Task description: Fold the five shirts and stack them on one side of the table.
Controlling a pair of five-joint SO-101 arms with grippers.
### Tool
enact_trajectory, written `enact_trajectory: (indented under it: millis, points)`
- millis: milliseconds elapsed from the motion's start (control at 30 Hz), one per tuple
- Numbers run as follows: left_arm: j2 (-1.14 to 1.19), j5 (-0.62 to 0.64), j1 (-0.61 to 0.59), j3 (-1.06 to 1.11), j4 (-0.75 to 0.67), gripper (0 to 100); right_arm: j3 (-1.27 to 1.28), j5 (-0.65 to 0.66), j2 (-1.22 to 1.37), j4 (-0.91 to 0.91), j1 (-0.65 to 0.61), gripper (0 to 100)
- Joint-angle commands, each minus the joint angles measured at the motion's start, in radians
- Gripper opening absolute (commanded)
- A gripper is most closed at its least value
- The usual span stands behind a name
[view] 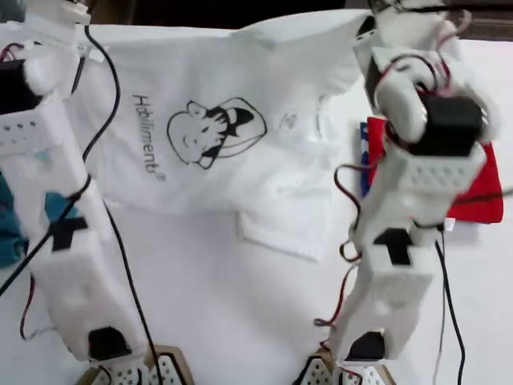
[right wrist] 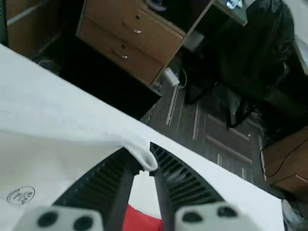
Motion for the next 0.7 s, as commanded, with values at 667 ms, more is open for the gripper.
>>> enact_trajectory:
  millis: [667]
  points:
    - [-1.2, 0.011, -0.002, 0.892, 0.014, 2, 0.641, -0.014, -1.118, 0.005, -0.004, 2.1]
